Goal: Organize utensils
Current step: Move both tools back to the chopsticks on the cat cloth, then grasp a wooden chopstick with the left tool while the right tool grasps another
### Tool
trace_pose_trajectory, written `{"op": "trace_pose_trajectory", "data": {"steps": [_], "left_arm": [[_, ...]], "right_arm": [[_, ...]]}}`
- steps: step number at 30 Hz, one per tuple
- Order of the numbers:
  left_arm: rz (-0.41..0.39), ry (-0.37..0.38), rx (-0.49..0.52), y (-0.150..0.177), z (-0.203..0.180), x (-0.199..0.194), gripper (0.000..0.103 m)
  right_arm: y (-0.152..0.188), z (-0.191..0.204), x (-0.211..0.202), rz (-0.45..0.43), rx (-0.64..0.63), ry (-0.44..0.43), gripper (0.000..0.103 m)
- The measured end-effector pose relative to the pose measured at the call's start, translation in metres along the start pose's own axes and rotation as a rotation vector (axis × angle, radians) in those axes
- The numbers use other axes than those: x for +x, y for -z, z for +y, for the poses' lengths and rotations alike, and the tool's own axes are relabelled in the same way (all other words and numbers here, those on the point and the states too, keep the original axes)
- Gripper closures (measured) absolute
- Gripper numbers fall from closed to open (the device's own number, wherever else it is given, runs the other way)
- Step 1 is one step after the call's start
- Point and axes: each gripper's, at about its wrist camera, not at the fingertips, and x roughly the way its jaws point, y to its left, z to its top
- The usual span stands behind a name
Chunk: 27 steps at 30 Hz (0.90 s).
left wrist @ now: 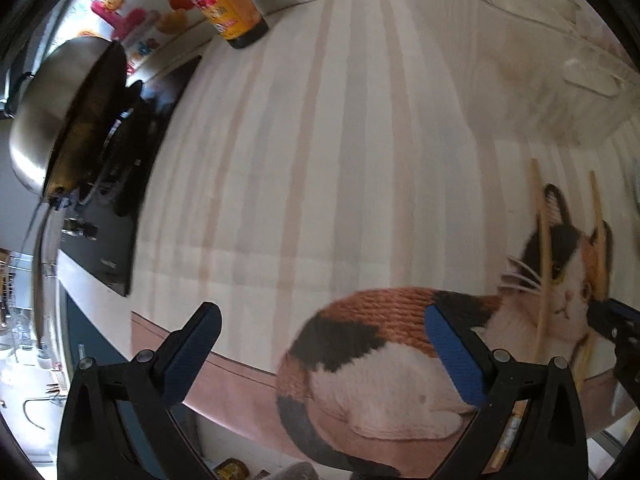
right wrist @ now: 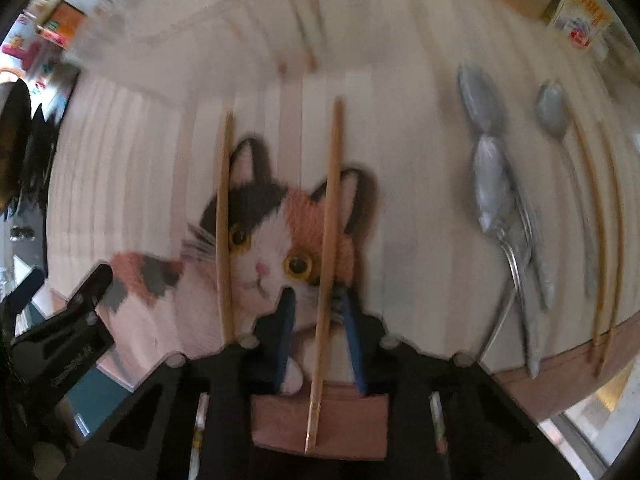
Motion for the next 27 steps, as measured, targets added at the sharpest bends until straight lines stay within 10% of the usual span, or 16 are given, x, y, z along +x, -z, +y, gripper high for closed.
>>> {"op": "trace_pose_trajectory", "data": {"steps": [8,10,17,21,27], "left_arm": [[0.077,0.286,0.041,0.002,-0.053,-0.003,0.004],[0.09,0.323,0.073,0.003,-0.069,-0.003,0.02],[0.075,0.322,0.166,0.007,-0.099,-0.003,0.057],[0.07,0.315,0.171,0.007,-0.096,-0.005,0.097],[0.087,0.271,0.123,0.004,-0.066,0.002,0.098]], "right_arm": [[0.0,-0.039,-0.003,0.019,0.043,0.012,0.097],[-0.002,-0.047,-0.004,0.022,0.041,0.024,0.097],[-0.007,-0.07,-0.008,0.016,0.054,0.024,0.097],[-0.003,-0.074,-0.008,0.016,0.052,0.02,0.096],[-0.006,-0.059,-0.004,0.021,0.042,0.038,0.096]]}}
